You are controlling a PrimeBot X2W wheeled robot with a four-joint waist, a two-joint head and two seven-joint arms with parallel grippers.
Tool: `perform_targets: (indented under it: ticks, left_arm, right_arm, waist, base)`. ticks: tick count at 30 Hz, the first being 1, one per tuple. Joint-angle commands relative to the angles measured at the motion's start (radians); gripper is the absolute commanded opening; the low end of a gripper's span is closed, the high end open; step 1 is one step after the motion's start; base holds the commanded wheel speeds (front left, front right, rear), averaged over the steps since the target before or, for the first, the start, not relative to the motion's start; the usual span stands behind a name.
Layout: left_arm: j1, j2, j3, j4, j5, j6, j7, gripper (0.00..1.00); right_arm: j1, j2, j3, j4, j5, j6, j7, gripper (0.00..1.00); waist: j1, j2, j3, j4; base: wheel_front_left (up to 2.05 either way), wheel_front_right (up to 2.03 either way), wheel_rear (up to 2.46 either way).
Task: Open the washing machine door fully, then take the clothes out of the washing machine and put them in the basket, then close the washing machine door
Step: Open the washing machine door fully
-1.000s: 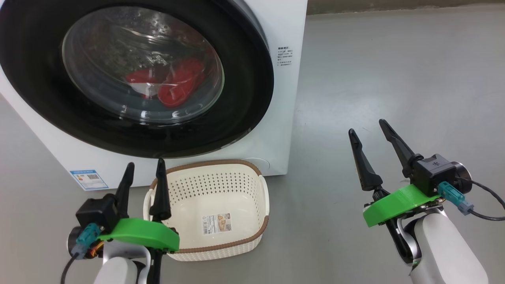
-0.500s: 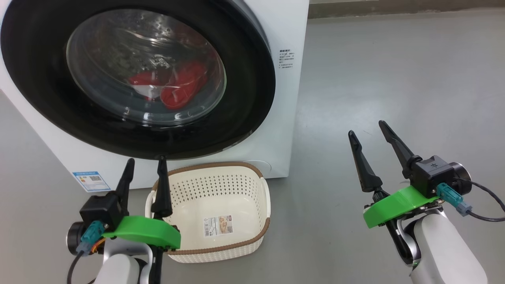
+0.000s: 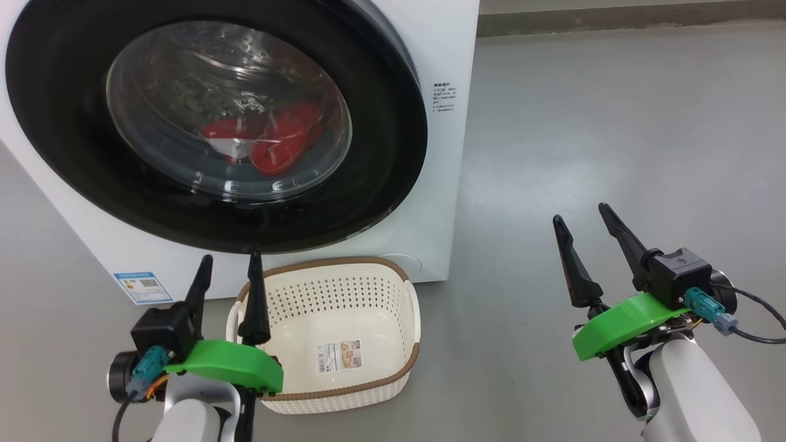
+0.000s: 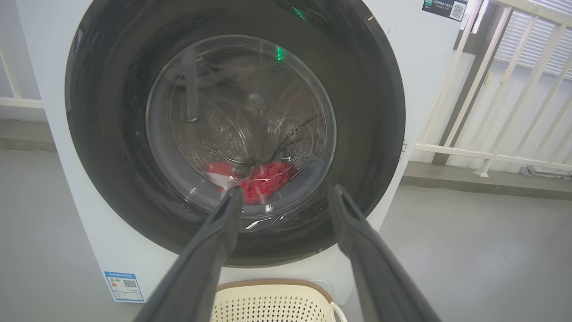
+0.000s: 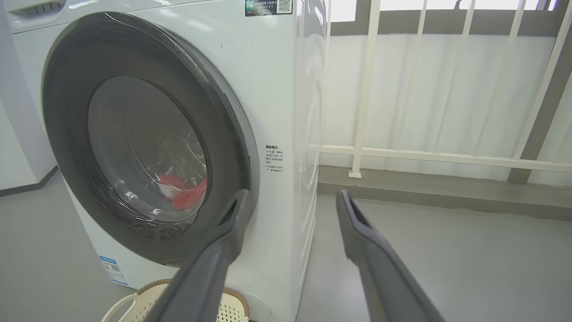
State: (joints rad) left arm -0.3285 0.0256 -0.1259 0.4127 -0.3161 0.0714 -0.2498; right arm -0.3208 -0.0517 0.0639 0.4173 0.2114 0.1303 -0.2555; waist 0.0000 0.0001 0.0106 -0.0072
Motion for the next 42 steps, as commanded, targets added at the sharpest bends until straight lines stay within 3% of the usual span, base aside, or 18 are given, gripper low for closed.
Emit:
perform_targets:
  ticks: [1, 26, 27, 29, 35, 42]
  left_arm:
    - [-0.026, 0.025, 0.026, -0.017, 0.004, 0.008, -0.012, 1.00]
    - [-0.028, 0.025, 0.020, -0.024, 0.002, -0.003, -0.012, 1.00]
    - [-0.029, 0.025, 0.018, -0.028, 0.001, -0.004, -0.012, 1.00]
    - [-0.031, 0.025, 0.013, -0.034, 0.000, -0.003, -0.012, 1.00]
    - [-0.039, 0.025, 0.004, -0.053, -0.004, -0.005, -0.012, 1.00]
    - [-0.057, 0.025, 0.002, -0.122, -0.006, -0.020, -0.012, 1.00]
  right_arm:
    - [-0.036, 0.001, 0.014, -0.014, 0.006, 0.000, -0.006, 1.00]
    - [-0.059, 0.001, 0.006, 0.023, 0.010, 0.000, -0.006, 1.00]
    - [-0.060, 0.001, 0.006, 0.025, 0.013, 0.000, -0.006, 0.92]
    - [-0.068, 0.001, 0.005, 0.029, 0.017, 0.000, -0.006, 0.00]
    - [-0.103, 0.001, 0.005, 0.032, 0.035, 0.000, -0.006, 0.00]
    - [-0.193, 0.001, 0.012, 0.039, 0.282, 0.000, -0.006, 0.00]
  waist:
    - [0.0000, -0.0001, -0.001, 0.000]
    - [0.0000, -0.0001, 0.020, 0.015]
    - [0.0000, -0.0001, 0.024, 0.019]
    - [0.0000, -0.0001, 0.034, 0.025]
    - [0.0000, -0.0001, 0.071, 0.041]
    - [0.0000, -0.0001, 0.158, 0.061]
  base:
    - [0.00, 0.00, 0.00]
    - [0.00, 0.00, 0.00]
    - [0.00, 0.00, 0.00]
    - [0.00, 0.00, 0.00]
    - [0.00, 0.00, 0.00]
    - [0.00, 0.00, 0.00]
